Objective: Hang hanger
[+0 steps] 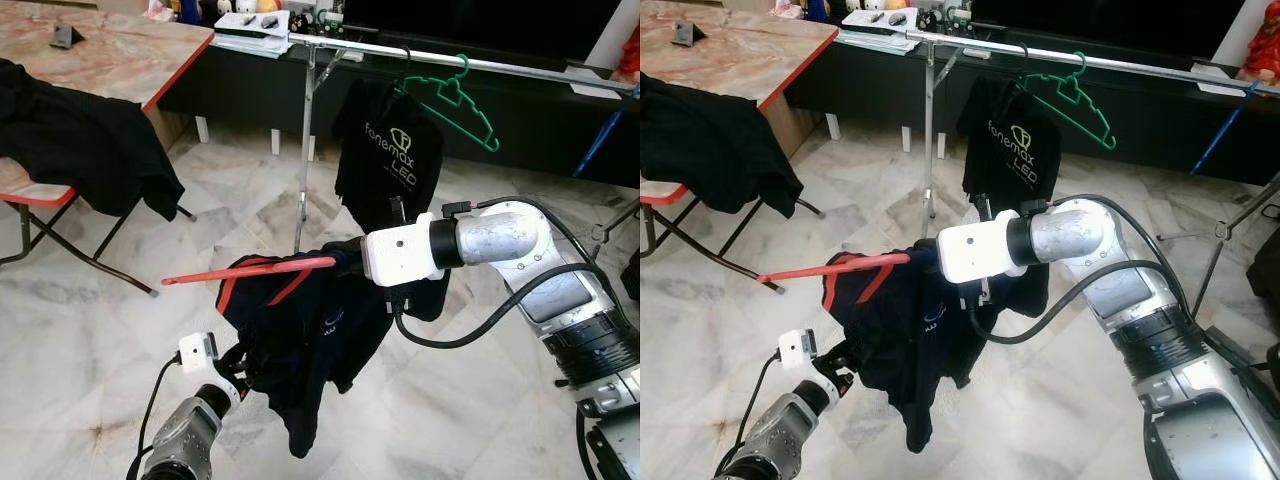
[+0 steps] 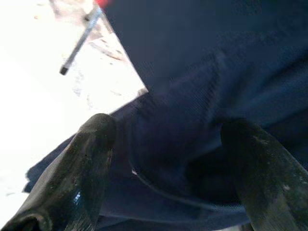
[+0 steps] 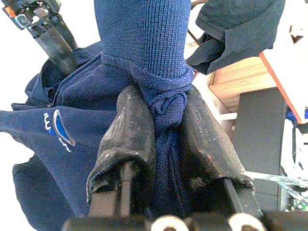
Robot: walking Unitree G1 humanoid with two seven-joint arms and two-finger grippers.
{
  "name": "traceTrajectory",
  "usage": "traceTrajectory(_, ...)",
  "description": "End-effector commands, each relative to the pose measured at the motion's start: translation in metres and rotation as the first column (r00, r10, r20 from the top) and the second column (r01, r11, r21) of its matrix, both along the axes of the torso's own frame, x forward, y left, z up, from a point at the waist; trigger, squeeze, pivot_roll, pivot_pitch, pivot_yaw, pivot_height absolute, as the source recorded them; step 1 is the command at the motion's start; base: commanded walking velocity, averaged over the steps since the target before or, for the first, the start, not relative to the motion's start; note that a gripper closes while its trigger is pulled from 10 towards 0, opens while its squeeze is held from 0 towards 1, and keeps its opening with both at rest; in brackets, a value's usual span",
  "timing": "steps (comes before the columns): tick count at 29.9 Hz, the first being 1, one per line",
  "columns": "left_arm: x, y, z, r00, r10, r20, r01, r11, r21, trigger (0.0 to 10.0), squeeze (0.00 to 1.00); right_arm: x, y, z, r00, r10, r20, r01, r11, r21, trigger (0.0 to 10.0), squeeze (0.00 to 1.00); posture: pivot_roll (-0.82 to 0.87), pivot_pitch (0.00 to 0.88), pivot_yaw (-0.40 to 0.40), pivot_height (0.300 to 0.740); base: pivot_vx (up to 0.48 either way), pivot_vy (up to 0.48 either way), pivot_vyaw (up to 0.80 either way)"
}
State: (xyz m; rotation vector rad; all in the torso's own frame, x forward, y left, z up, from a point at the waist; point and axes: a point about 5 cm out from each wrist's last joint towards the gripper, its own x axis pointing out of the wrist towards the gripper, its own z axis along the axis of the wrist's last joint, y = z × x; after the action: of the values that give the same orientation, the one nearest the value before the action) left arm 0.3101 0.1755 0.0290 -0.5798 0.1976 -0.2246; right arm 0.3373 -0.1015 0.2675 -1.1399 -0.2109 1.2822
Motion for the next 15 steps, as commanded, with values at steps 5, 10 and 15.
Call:
traceTrajectory(5, -0.004, 0.001, -0.007, 0.999, 0.031, -0.038, -0.033, 0.999, -0.035, 10.0, 0.0, -0.007, -0.002, 0.015, 0.999, 0.022, 0.041, -0.023, 0.999, 0.029, 0.0, 0.0, -0.11, 0.17, -0.104, 0.74, 0.0, 0.0, 0.0)
traceTrajectory(10, -0.004, -0.004, -0.007, 0.999, 0.01, -0.041, -0.014, 0.996, -0.084, 10.0, 0.0, -0.01, 0.0, 0.02, 0.998, 0.035, 0.051, -0.037, 0.999, 0.033, 0.0, 0.0, -0.11, 0.169, -0.107, 0.74, 0.0, 0.0, 0.0)
traceTrajectory(15, -0.004, -0.012, -0.007, 0.998, -0.058, -0.023, 0.055, 0.991, -0.123, 10.0, 0.0, -0.014, 0.001, 0.024, 0.997, 0.052, 0.053, -0.054, 0.998, 0.037, 0.0, 0.0, -0.12, 0.171, -0.109, 0.74, 0.0, 0.0, 0.0)
